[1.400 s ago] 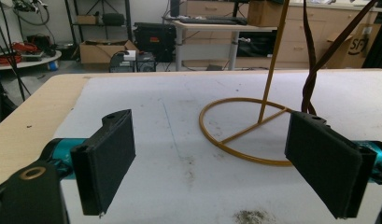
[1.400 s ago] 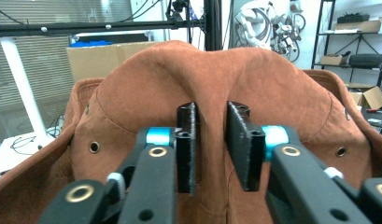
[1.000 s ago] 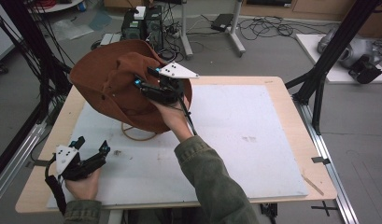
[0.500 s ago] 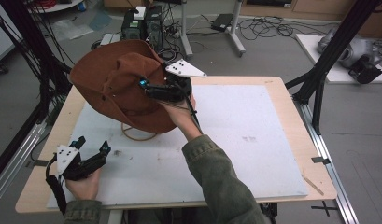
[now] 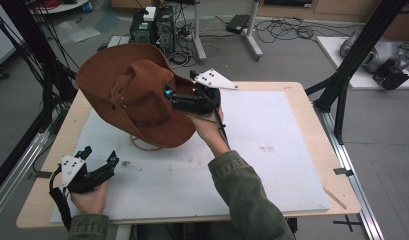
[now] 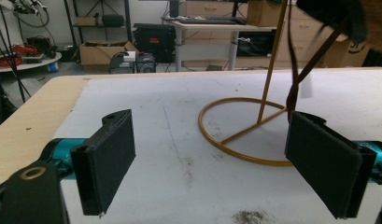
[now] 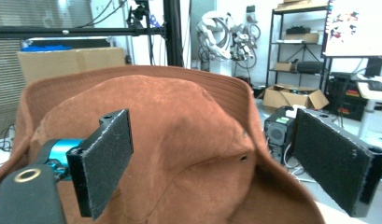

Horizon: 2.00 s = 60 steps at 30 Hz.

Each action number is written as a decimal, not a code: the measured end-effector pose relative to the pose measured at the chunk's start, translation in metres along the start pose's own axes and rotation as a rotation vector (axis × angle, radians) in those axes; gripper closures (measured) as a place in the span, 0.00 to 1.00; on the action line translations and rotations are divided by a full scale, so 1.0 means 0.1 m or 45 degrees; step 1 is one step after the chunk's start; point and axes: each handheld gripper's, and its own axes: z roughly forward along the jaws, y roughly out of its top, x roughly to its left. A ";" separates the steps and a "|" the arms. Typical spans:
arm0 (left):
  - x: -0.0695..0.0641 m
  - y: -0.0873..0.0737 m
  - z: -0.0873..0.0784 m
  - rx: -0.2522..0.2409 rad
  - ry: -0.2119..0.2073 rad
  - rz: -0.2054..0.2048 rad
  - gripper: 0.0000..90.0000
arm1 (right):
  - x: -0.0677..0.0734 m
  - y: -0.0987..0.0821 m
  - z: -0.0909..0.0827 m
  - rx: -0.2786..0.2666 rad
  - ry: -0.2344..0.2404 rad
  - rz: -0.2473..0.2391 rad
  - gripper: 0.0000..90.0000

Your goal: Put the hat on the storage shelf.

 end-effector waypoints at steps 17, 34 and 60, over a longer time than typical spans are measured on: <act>-0.02 -0.01 0.01 0.014 -0.006 0.011 0.18 | -0.31 -0.32 -0.39 -0.005 -0.082 0.038 0.14; -0.06 -0.02 0.02 0.029 -0.017 0.027 0.18 | -0.55 -0.62 -0.74 0.045 -0.137 0.045 0.14; -0.10 -0.02 0.02 0.034 -0.022 0.035 0.18 | -0.93 -0.96 -1.46 0.074 -0.321 -0.016 0.14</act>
